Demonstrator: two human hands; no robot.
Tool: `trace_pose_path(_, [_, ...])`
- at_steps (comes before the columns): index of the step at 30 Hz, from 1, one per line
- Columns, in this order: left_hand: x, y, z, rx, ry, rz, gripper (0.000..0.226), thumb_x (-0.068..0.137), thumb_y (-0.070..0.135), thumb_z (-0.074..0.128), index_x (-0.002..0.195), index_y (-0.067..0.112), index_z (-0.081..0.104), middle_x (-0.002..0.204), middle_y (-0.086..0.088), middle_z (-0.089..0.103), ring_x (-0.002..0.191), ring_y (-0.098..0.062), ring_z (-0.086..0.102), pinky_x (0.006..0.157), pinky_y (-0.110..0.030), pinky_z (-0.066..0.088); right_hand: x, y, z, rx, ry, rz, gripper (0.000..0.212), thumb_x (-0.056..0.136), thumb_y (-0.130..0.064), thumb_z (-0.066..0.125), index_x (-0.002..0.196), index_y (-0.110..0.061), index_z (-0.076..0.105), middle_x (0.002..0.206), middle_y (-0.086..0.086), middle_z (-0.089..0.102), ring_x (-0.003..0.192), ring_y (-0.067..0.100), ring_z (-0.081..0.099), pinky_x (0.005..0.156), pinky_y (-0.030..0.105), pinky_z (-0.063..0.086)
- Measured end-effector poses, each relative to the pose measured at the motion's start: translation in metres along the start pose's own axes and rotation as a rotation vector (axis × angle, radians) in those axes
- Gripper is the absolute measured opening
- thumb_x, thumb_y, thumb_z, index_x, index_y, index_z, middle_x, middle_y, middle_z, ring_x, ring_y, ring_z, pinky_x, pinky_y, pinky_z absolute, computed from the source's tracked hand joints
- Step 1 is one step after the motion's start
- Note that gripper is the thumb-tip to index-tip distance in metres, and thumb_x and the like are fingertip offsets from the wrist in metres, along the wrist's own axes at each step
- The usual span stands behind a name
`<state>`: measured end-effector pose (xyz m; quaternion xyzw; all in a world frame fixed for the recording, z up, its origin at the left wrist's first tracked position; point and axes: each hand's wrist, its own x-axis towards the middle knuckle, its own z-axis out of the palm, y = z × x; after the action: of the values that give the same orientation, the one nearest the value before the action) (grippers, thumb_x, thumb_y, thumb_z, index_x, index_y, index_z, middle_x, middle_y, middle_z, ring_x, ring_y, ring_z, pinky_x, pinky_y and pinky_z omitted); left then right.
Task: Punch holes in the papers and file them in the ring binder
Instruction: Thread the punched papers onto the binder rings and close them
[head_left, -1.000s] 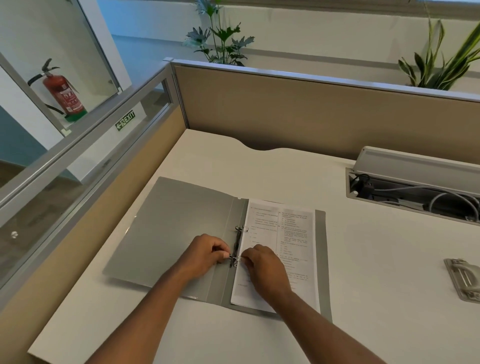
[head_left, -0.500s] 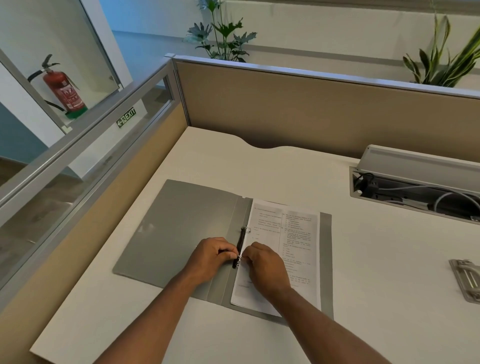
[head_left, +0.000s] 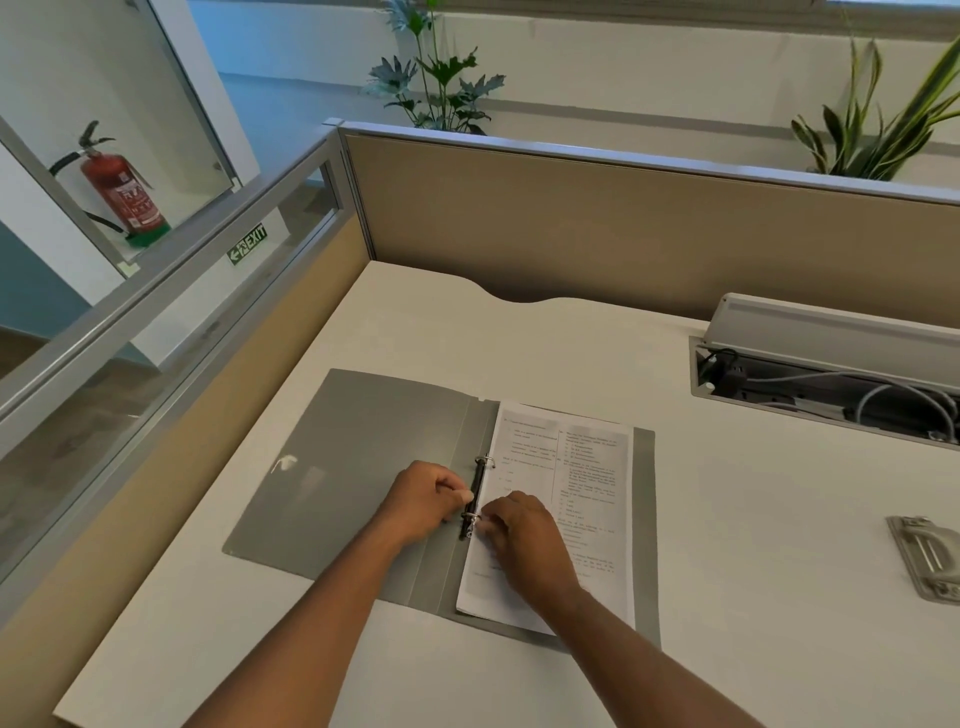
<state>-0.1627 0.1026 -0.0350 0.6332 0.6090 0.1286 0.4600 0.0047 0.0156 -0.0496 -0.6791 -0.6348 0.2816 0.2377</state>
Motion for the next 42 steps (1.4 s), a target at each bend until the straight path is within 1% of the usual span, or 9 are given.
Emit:
trace_pose_path(3, [0.004,0.009,0.011,0.076,0.064,-0.064,0.010,0.085,0.024,0.087,0.082,0.016,0.081,0.079,0.003,0.078,0.075,-0.013,0.072,0.076,-0.029,0.061,-0.004,0.000,-0.001,-0.016,0.040,0.055,0.026,0.099,-0.033,0.062,0.121,-0.021,0.069,0.114,-0.005,0.061,0.104,0.012,0.053,0.089,0.018,0.041])
trace_pose_path(6, [0.005,0.014,0.019,0.121,0.100,-0.118,0.022,0.084,0.026,0.088,0.074,0.010,0.077,0.075,0.000,0.077,0.068,-0.013,0.067,0.069,-0.027,0.054,-0.010,0.001,0.000,-0.182,0.094,0.042,0.048,0.093,-0.042,0.067,0.137,-0.023,0.061,0.137,-0.002,0.055,0.121,0.019,0.053,0.102,0.031,0.046])
trace_pose_path(11, [0.004,0.026,0.017,0.127,0.093,-0.189,0.044,0.081,0.016,0.081,0.050,0.020,0.051,0.050,0.003,0.050,0.046,-0.015,0.045,0.047,-0.021,0.039,-0.012,0.003,0.000,-0.293,-0.039,0.071,0.063,0.093,-0.053,0.058,0.149,-0.026,0.045,0.159,-0.001,0.037,0.143,0.024,0.037,0.115,0.042,0.036])
trace_pose_path(17, [0.009,0.023,0.012,0.074,0.054,-0.212,0.042,0.079,0.018,0.085,0.051,0.019,0.053,0.052,-0.001,0.053,0.054,-0.021,0.052,0.059,-0.039,0.052,-0.011,0.003,-0.002,-0.299,-0.064,0.080,0.063,0.094,-0.054,0.056,0.150,-0.027,0.043,0.159,-0.003,0.036,0.143,0.023,0.035,0.115,0.042,0.035])
trace_pose_path(20, [0.009,0.019,0.010,0.023,0.053,-0.192,0.024,0.079,0.020,0.087,0.065,0.019,0.068,0.066,-0.010,0.065,0.064,-0.020,0.062,0.079,-0.053,0.065,-0.012,0.004,-0.002,-0.294,-0.072,0.086,0.064,0.094,-0.054,0.056,0.151,-0.028,0.041,0.160,-0.004,0.035,0.143,0.023,0.035,0.116,0.042,0.034])
trace_pose_path(24, [0.005,0.025,0.011,0.004,0.084,-0.182,0.025,0.080,0.021,0.087,0.064,0.019,0.067,0.082,-0.021,0.078,0.068,-0.022,0.067,0.082,-0.051,0.065,-0.013,0.004,-0.003,-0.282,-0.070,0.091,0.065,0.094,-0.054,0.058,0.151,-0.027,0.041,0.160,-0.004,0.035,0.144,0.023,0.034,0.116,0.042,0.033])
trace_pose_path(29, [0.001,0.035,0.014,0.009,0.074,-0.157,0.023,0.082,0.023,0.084,0.081,0.002,0.075,0.076,-0.005,0.082,0.077,-0.023,0.080,0.082,-0.045,0.067,-0.012,0.004,-0.004,-0.276,-0.089,0.099,0.067,0.095,-0.055,0.057,0.152,-0.028,0.038,0.161,-0.005,0.034,0.145,0.023,0.033,0.119,0.042,0.031])
trace_pose_path(34, [-0.001,0.040,0.019,-0.009,0.094,-0.125,0.015,0.091,0.018,0.082,0.082,0.007,0.078,0.078,0.000,0.082,0.079,-0.012,0.079,0.084,-0.040,0.066,-0.011,0.007,-0.005,-0.256,-0.098,0.102,0.068,0.093,-0.056,0.059,0.152,-0.027,0.039,0.160,-0.005,0.035,0.144,0.023,0.034,0.118,0.042,0.032])
trace_pose_path(42, [-0.004,0.040,0.028,0.060,0.126,-0.085,0.024,0.076,0.029,0.095,0.079,0.022,0.073,0.082,0.005,0.075,0.077,-0.013,0.073,0.074,-0.034,0.062,-0.014,0.007,-0.007,-0.187,-0.069,0.098,0.073,0.092,-0.057,0.060,0.154,-0.029,0.032,0.158,-0.007,0.039,0.143,0.020,0.036,0.117,0.041,0.032])
